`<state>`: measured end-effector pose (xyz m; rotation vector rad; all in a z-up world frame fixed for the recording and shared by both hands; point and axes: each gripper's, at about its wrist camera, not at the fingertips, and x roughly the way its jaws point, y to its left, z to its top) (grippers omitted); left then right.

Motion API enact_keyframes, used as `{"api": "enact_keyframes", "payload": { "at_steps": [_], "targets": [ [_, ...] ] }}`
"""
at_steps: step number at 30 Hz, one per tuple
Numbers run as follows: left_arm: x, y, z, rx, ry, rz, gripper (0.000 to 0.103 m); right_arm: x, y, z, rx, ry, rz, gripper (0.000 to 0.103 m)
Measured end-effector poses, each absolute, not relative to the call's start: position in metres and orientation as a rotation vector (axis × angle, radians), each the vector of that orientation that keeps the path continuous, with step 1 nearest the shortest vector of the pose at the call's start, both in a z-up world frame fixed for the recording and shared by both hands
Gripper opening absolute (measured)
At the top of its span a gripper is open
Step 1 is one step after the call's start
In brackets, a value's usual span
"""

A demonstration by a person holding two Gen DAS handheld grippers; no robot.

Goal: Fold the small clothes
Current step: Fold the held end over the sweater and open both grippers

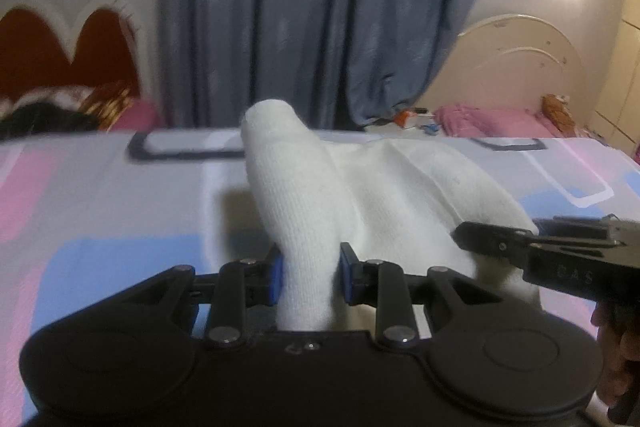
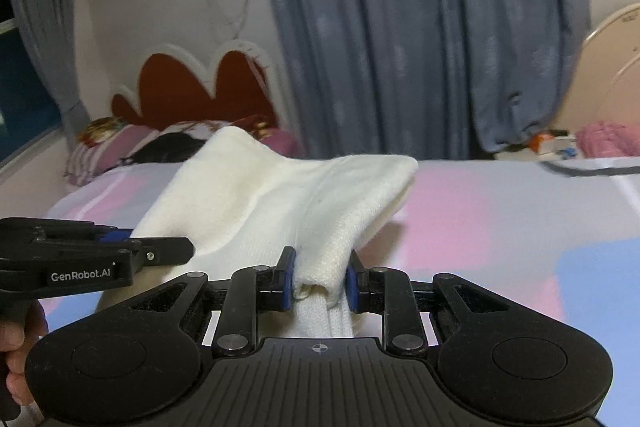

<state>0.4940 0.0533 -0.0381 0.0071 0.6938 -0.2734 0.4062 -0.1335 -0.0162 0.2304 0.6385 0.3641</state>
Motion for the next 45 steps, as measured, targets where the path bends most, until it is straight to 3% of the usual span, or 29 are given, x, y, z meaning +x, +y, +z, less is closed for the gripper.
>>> {"api": "enact_keyframes", "payload": {
  "at_steps": [2,4,6,7,17,22,30,40,45],
  "targets": [
    [0.498,0.071,-0.055,-0.021,0.737,-0.266,0.029,0.410,-0.114,-0.027,0.261,0.676,0.371,0.024],
    [0.504,0.081,-0.081,-0.020,0.801,-0.236,0.042,0.418,-0.103,-0.047,0.285,0.741,0.353,0.024],
    [0.498,0.093,-0.097,-0.043,0.767,-0.186,0.090,0.429,-0.100,-0.073,0.302,0.810,0.302,0.024],
    [0.495,0.096,-0.100,-0.044,0.769,-0.165,0.091,0.429,-0.104,-0.078,0.334,0.796,0.291,0.028],
    [0.469,0.111,-0.081,-0.089,0.749,-0.213,0.069,0.419,-0.108,-0.060,0.276,0.777,0.147,0.031],
    [0.440,0.102,-0.080,-0.098,0.722,-0.282,0.069,0.372,-0.111,-0.031,0.241,0.692,0.198,0.031],
    [0.409,0.085,-0.112,-0.015,0.791,-0.286,0.069,0.357,-0.081,-0.084,0.068,0.846,0.185,0.027],
    [0.376,0.097,-0.112,-0.041,0.777,-0.261,0.070,0.324,-0.091,-0.050,0.155,0.776,0.234,0.019],
    [0.379,0.088,-0.111,-0.009,0.796,-0.245,0.072,0.328,-0.071,-0.084,0.070,0.875,0.219,0.020]
  ]
}}
